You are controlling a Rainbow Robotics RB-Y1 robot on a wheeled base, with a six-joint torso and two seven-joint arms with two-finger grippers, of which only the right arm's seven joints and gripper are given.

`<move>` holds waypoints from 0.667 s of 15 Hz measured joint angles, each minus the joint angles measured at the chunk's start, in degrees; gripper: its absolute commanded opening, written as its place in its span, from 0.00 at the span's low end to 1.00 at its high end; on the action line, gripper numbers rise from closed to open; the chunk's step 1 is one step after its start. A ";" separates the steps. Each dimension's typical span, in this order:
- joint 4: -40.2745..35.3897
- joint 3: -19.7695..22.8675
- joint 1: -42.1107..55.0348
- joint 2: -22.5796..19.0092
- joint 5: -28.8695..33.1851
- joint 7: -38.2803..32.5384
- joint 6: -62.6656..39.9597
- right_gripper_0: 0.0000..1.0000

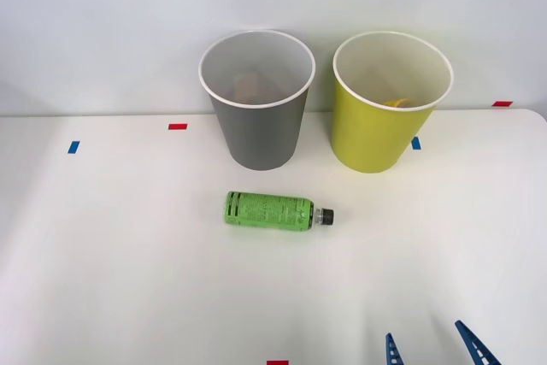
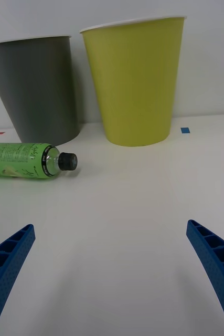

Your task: Put cans in the gray bin, plastic bottles in the light green bin

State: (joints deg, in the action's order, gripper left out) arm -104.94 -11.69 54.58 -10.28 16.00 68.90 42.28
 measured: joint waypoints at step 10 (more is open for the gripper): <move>0.00 0.00 0.00 0.00 0.00 0.00 0.00 1.00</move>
State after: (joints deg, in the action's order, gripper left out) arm -104.94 -11.69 54.58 -10.28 16.00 68.90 42.28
